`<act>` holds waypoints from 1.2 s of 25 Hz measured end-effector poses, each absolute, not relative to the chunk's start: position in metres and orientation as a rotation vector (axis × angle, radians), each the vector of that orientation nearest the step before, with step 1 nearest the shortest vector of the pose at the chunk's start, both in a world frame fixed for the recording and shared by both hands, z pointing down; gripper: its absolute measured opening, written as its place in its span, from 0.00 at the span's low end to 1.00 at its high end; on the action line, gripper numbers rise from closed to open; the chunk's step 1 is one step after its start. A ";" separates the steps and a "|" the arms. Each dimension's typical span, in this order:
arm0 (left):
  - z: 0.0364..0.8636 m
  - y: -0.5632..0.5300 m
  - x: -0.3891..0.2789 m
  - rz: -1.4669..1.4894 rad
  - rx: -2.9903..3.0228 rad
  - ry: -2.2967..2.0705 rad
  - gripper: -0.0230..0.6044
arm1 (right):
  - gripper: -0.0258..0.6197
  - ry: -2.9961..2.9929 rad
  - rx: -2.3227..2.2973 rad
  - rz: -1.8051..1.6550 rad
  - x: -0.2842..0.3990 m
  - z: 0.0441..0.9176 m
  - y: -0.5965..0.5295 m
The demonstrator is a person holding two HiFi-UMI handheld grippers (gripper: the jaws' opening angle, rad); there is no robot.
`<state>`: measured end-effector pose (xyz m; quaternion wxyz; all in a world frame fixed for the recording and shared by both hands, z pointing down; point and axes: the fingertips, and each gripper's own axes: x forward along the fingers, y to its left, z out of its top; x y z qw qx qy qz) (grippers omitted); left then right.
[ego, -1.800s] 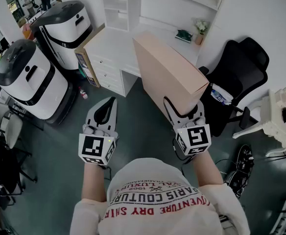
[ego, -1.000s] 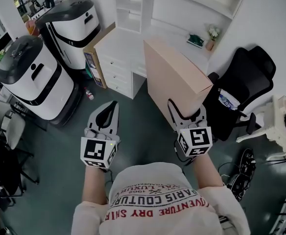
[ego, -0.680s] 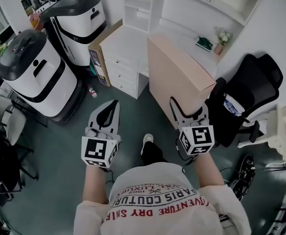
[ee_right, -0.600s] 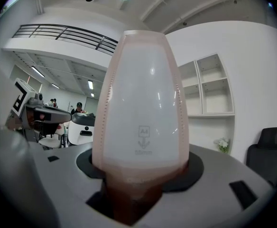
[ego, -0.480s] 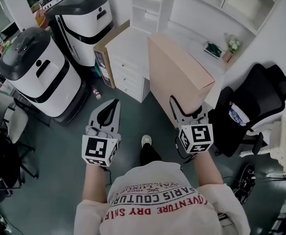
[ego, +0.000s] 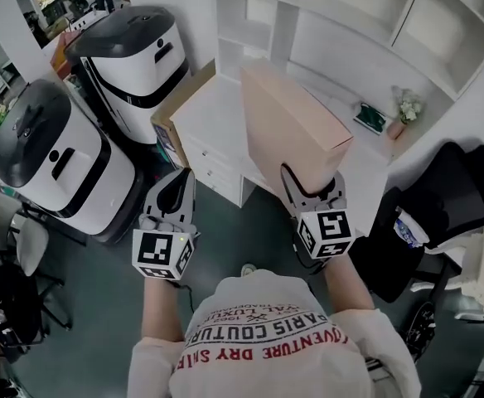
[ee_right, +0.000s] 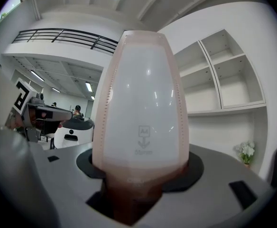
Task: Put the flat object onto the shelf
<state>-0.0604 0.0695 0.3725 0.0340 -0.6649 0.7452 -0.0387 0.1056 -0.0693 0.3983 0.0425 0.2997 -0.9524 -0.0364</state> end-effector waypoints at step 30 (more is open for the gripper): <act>0.321 -0.208 -0.151 -0.030 -2.503 1.553 0.06 | 0.50 -2.571 1.585 -0.307 0.052 0.322 -0.251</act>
